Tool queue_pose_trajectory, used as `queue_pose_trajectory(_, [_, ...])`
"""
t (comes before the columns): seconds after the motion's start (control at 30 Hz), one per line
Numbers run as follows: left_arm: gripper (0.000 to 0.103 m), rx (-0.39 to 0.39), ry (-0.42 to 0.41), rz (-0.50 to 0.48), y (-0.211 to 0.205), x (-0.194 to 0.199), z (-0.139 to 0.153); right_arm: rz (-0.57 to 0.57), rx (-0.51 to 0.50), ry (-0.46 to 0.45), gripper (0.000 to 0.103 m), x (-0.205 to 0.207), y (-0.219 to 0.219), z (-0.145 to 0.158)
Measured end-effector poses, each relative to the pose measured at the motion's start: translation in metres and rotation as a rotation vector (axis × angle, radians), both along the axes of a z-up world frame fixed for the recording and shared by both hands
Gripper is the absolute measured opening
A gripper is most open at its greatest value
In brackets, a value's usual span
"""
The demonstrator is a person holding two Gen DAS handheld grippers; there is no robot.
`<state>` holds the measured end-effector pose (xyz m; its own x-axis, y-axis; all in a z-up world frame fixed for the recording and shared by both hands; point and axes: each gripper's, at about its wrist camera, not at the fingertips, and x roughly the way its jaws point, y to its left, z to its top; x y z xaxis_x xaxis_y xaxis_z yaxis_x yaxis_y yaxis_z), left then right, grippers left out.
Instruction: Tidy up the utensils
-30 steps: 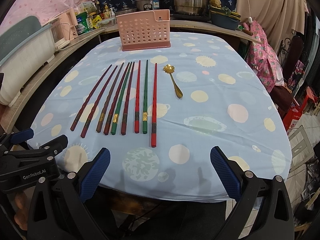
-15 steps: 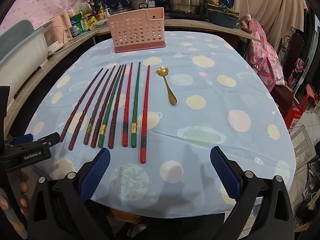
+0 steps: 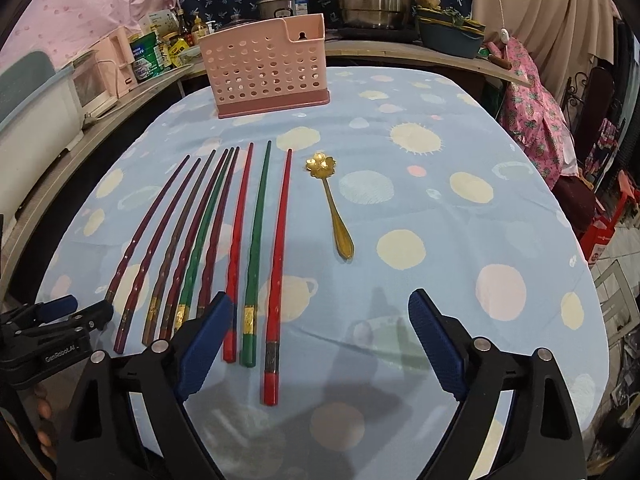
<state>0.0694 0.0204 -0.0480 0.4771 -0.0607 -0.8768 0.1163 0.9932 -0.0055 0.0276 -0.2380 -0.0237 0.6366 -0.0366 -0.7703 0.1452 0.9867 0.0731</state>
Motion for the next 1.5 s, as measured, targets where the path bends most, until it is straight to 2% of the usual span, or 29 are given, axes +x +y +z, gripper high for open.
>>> queue_pose_trajectory(0.07, [0.051,0.000,-0.002,-0.014,-0.002,0.001,0.001,-0.002,0.005,0.000,0.077,0.009,-0.004,-0.003])
queue_pose_trajectory(0.2, [0.019,-0.022,0.010,-0.039,-0.006,0.003,0.004,-0.009,0.044,0.008,0.061,0.025,-0.015,-0.009])
queue_pose_trajectory(0.3, [0.010,-0.044,0.023,-0.043,-0.006,0.004,0.005,-0.016,0.068,0.021,0.049,0.037,-0.022,-0.016])
queue_pose_trajectory(0.33, [0.010,-0.047,0.025,-0.042,-0.006,0.005,0.005,-0.014,0.073,0.028,0.042,0.040,-0.024,-0.018])
queue_pose_trajectory(0.47, [0.010,-0.048,0.029,-0.040,-0.007,0.006,0.005,-0.005,0.071,0.023,0.033,0.046,-0.025,-0.022])
queue_pose_trajectory(0.53, [0.010,-0.046,0.029,-0.038,-0.008,0.006,0.005,0.002,0.073,0.024,0.020,0.047,-0.024,-0.022])
queue_pose_trajectory(0.63, [0.010,-0.044,0.029,-0.038,-0.008,0.007,0.005,0.008,0.067,0.020,0.011,0.047,-0.024,-0.023])
queue_pose_trajectory(0.97, [0.009,-0.071,0.031,-0.037,-0.005,0.009,0.010,0.005,0.066,-0.019,0.011,0.042,-0.025,-0.006])
queue_pose_trajectory(1.5, [0.008,-0.153,-0.119,-0.031,0.001,0.027,0.084,-0.067,0.091,-0.129,0.011,0.047,-0.058,0.042])
